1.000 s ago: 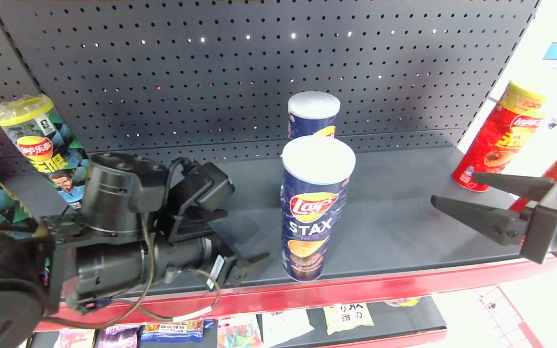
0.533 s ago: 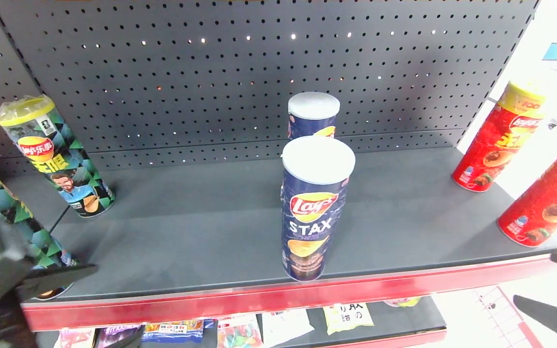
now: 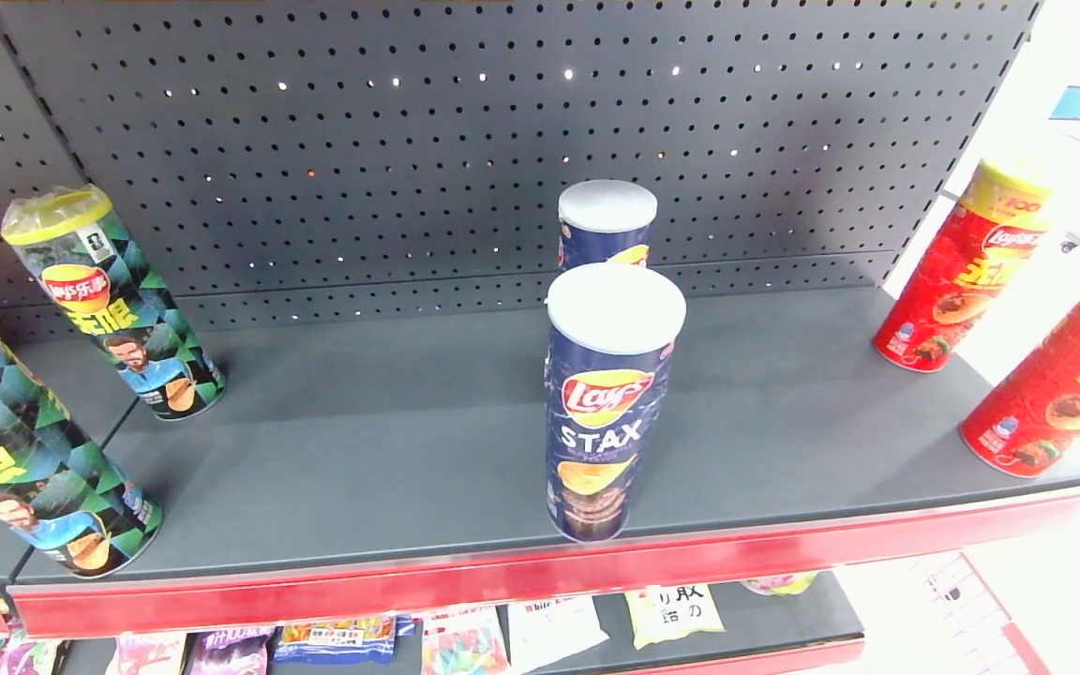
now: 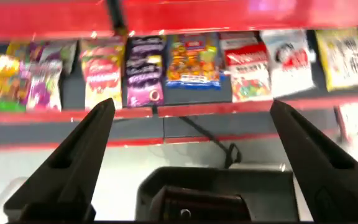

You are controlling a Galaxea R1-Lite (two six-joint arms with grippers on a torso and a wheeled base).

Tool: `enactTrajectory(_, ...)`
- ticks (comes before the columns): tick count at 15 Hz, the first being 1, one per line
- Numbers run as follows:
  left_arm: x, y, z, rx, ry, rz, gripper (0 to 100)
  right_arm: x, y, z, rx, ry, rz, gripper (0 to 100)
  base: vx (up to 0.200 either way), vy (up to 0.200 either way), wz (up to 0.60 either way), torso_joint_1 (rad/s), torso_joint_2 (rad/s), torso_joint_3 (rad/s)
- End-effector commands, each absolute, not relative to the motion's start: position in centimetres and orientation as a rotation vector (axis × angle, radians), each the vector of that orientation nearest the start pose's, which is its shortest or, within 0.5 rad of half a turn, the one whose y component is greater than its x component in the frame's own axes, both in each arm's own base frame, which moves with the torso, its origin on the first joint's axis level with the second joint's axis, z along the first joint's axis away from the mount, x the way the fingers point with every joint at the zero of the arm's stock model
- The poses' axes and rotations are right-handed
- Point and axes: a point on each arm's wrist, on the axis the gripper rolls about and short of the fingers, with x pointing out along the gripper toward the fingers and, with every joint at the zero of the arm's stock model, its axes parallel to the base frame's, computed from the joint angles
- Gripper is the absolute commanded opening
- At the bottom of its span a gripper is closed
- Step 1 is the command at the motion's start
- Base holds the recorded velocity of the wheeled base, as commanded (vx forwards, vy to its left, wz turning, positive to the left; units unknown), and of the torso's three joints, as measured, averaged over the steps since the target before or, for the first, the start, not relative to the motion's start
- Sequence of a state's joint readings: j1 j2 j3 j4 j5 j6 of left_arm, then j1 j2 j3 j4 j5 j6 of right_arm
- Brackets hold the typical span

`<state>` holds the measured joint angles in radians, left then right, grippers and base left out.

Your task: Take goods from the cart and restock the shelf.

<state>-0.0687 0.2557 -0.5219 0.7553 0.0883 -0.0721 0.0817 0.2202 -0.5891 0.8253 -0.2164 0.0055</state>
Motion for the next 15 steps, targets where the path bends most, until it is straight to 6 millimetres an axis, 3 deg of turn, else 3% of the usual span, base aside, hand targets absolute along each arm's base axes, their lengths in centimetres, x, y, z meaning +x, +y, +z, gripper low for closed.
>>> enactTrajectory(1, -5.8, -0.1, 13.4, -0.087, 0.459, 0.157, 100, -8.6, -0.2, 13.2, -0.029, 0.378, -0.254, 100, 0.000, 0.000, 0.00, 0.000, 0.00, 0.000)
enactTrajectory(4, -6.0, -0.9, 12.7, -0.126, 0.426, 0.269, 100, -7.1, -0.3, 11.6, -0.022, 0.374, -0.209, 100, 0.000, 0.000, 0.00, 0.000, 0.00, 0.000)
enactTrajectory(5, -6.2, -1.0, 11.5, -0.117, 0.369, 0.231, 100, -6.1, -0.3, 10.8, -0.016, 0.297, -0.141, 100, 0.000, 0.000, 0.00, 0.000, 0.00, 0.000)
enactTrajectory(7, -4.3, -0.8, 12.1, -0.097, 0.161, 0.172, 100, -3.7, -0.1, 9.6, -0.008, 0.097, -0.024, 100, 0.000, 0.000, 0.00, 0.000, 0.00, 0.000)
enactTrajectory(9, -2.6, -0.6, 10.5, 0.028, 0.074, 0.103, 100, -3.0, 0.0, 9.3, -0.005, 0.031, 0.025, 100, 0.000, 0.000, 0.00, 0.000, 0.00, 0.000)
enactTrajectory(11, -1.6, -0.2, 8.3, 0.064, 0.043, 0.181, 100, -2.9, 0.0, 8.7, -0.023, 0.034, 0.013, 100, 0.000, 0.000, 0.00, 0.000, 0.00, 0.000)
enactTrajectory(13, -1.6, -0.2, 8.2, 0.061, 0.048, 0.204, 100, -2.8, 0.1, 8.4, -0.055, 0.019, 0.039, 100, 0.000, 0.000, 0.00, 0.000, 0.00, 0.000)
enactTrajectory(15, -1.5, -0.4, 8.2, 0.056, 0.048, 0.123, 100, -2.7, 0.2, 8.3, 0.054, 0.019, 0.087, 100, 0.000, 0.000, 0.00, 0.000, 0.00, 0.000)
